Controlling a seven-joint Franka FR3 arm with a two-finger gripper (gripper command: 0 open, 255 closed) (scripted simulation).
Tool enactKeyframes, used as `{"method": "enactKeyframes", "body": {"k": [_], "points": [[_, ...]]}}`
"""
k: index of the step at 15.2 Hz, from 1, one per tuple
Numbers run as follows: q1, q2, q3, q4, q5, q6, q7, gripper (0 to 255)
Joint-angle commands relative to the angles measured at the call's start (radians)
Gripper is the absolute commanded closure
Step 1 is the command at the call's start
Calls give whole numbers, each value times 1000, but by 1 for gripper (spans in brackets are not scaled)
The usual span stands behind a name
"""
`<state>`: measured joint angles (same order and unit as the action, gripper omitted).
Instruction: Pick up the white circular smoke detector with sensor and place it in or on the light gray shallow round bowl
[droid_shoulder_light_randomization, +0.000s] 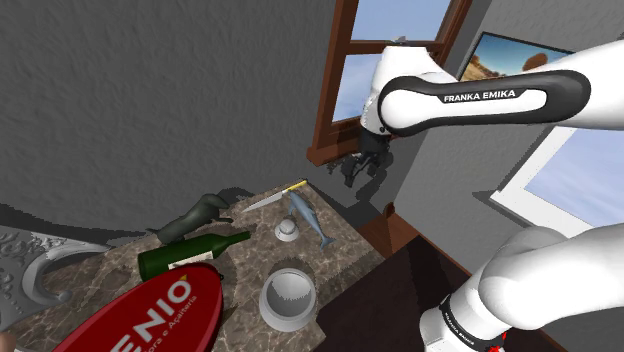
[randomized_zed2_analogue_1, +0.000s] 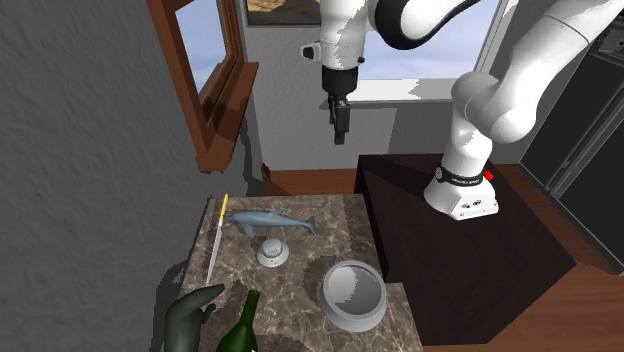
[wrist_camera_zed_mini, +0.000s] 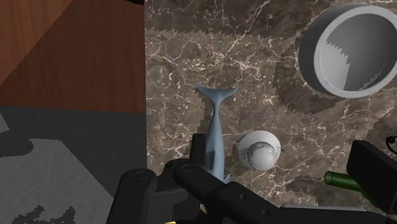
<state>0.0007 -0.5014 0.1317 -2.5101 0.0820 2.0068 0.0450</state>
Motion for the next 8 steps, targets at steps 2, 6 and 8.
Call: {"method": "enactKeyframes", "body": {"k": [2, 6, 8], "points": [[4, 95, 33, -13, -2, 113, 38, 0], [1, 245, 72, 6, -26, 244, 92, 0], [-2, 324, 89, 25, -48, 305, 124, 0]]}}
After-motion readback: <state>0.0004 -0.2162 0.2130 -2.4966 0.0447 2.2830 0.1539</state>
